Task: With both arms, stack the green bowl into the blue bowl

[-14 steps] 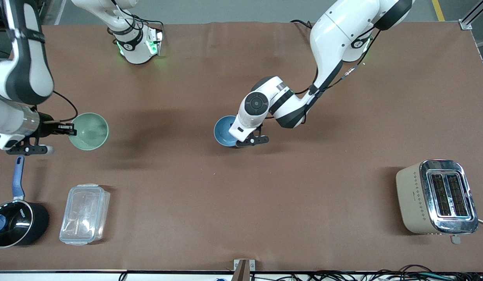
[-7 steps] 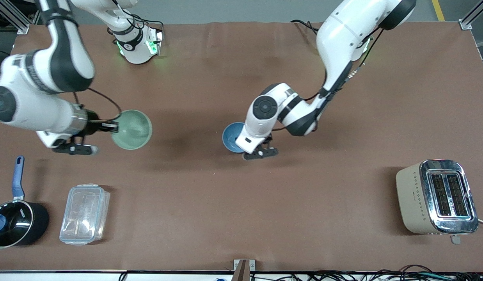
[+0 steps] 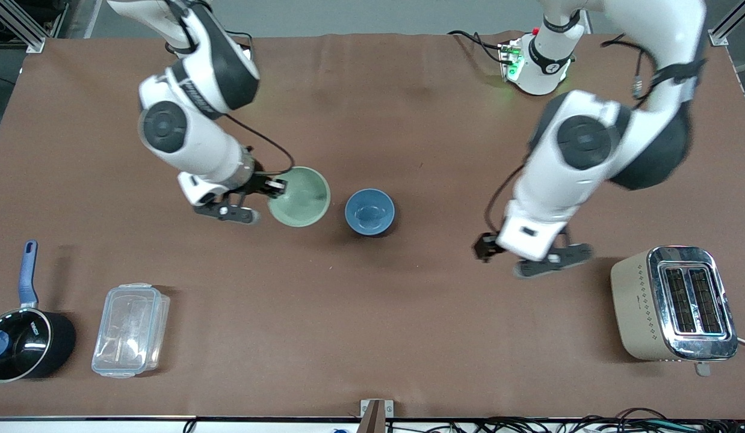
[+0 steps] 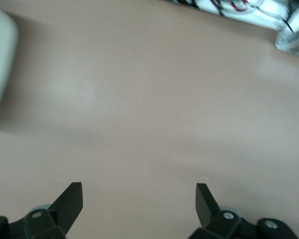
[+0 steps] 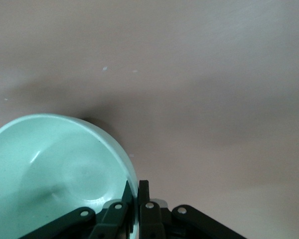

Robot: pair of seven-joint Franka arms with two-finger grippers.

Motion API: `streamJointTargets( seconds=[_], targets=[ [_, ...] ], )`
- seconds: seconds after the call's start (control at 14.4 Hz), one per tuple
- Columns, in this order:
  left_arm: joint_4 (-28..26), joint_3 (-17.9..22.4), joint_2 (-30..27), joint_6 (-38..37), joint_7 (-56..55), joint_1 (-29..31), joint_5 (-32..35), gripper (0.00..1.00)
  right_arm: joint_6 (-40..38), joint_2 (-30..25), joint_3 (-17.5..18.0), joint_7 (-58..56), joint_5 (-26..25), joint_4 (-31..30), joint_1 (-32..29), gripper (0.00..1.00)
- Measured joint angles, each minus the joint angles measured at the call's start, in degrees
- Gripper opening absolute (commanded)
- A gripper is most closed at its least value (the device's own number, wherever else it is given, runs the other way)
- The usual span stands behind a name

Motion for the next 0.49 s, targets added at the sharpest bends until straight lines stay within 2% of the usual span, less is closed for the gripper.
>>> streamJointTargets(
  seconds=[0.21, 0.49],
  targets=[
    [0.35, -0.16, -4.39, -5.28, 9.71, 6.13, -0.01, 1.00, 9.08, 6.08, 0.02, 7.32, -0.90, -0.21, 6.44, 0.00],
    [0.47, -0.18, -11.12, -13.74, 21.79, 11.73, -4.04, 1.00, 14.06, 11.92, -0.03, 12.88, -6.16, -0.16, 10.06, 0.00]
  ],
)
